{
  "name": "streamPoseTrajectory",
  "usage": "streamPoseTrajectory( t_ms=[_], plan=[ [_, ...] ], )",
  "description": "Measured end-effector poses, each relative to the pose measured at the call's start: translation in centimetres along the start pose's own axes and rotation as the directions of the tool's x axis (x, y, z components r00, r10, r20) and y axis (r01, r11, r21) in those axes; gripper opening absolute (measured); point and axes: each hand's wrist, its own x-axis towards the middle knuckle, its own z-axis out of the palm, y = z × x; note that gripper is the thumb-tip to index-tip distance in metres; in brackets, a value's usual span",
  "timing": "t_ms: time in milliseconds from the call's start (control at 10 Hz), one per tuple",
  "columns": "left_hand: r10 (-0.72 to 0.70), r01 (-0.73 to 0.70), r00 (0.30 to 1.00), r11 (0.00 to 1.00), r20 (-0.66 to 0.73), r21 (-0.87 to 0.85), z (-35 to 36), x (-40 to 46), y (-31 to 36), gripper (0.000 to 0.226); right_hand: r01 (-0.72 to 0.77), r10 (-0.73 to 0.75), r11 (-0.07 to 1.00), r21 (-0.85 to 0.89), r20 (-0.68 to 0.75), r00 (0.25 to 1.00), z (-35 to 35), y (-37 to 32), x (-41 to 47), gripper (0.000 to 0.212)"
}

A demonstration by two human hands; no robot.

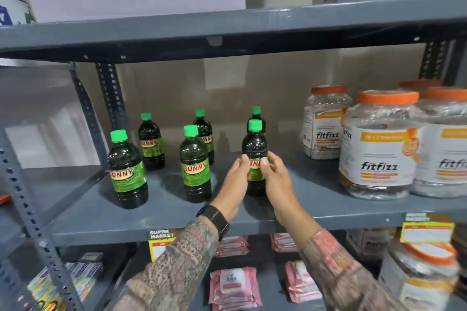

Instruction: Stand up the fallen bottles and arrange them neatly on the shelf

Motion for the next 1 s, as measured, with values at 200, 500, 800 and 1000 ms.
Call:
streamPoseTrajectory(
  t_ms=[200,500,800,1000],
  plan=[
    [0.011,-0.012,1.000,0.999,0.024,0.044,2.1,0.0,-0.4,0.039,-0.005,0.005,1.000,-0.023,0.007,1.000,-2.4,-0.2,0.9,0.031],
    [0.005,-0.006,1.000,1.000,-0.005,-0.013,2.5,0.3,-0.5,0.034,-0.038,0.037,0.999,0.006,0.059,0.998,-4.0,-0.5,1.5,0.035],
    [0.021,-0.020,0.999,1.000,-0.041,0.019,2.6,-0.4,-1.1,0.038,-0.031,0.030,1.000,0.001,0.073,0.997,-3.3,0.1,1.4,0.034],
    [0.029,-0.025,0.999,0.990,-0.029,0.137,0.8,-2.8,-0.6,0.058,-0.058,0.065,0.989,-0.134,0.050,0.997,-4.4,-1.0,-0.7,0.048]
  ],
)
